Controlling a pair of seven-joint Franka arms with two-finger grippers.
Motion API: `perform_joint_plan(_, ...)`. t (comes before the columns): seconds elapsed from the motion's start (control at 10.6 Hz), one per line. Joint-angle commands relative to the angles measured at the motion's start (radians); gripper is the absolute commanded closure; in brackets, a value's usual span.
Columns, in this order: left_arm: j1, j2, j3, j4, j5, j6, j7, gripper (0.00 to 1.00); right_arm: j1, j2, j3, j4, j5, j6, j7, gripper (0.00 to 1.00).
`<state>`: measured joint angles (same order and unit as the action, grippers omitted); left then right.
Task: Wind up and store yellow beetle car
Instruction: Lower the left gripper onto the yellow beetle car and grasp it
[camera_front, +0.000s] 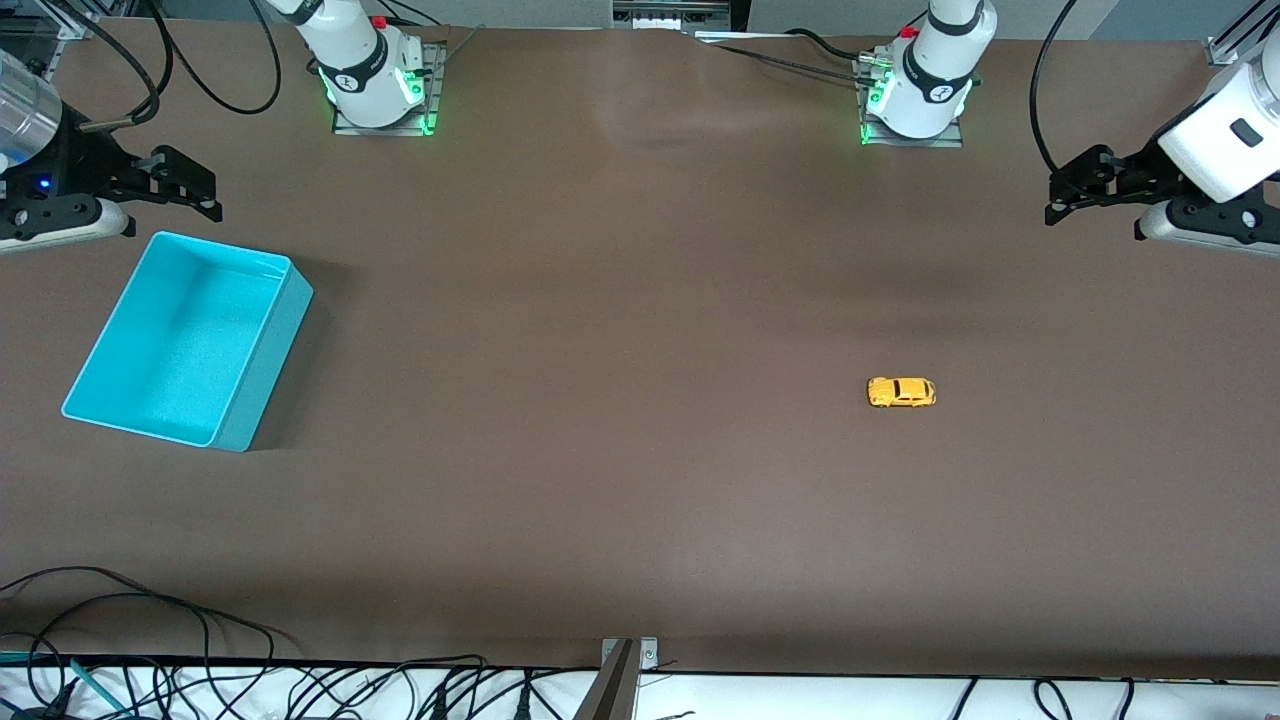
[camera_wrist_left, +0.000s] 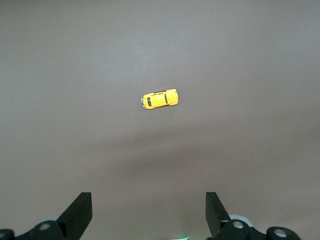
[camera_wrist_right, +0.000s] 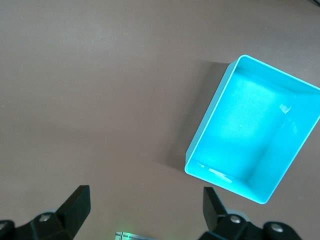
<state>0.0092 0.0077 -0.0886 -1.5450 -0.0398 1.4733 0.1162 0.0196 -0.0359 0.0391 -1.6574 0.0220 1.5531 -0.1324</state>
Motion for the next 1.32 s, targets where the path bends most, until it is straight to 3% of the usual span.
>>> perform_joint_plan(0.0, 0.003, 0.011, -0.005, -0.041, 0.015, 0.071, 0.185, 0.0, 0.0, 0.014, -0.001, 0.018, -0.017, -0.013, -0.016, 0.0)
perform_joint_plan(0.38, 0.003, 0.034, -0.005, -0.206, 0.026, 0.241, 0.501, 0.0, -0.001, 0.021, -0.001, 0.019, -0.017, -0.013, -0.019, 0.0)
perform_joint_plan(0.66, 0.001, 0.067, -0.005, -0.363, 0.028, 0.473, 0.73, 0.0, -0.001, 0.024, -0.001, 0.019, -0.017, -0.013, -0.021, 0.0)
perform_joint_plan(1.22, -0.014, 0.283, -0.006, -0.403, 0.029, 0.684, 1.092, 0.0, -0.001, 0.025, -0.001, 0.018, -0.017, -0.014, -0.021, 0.0)
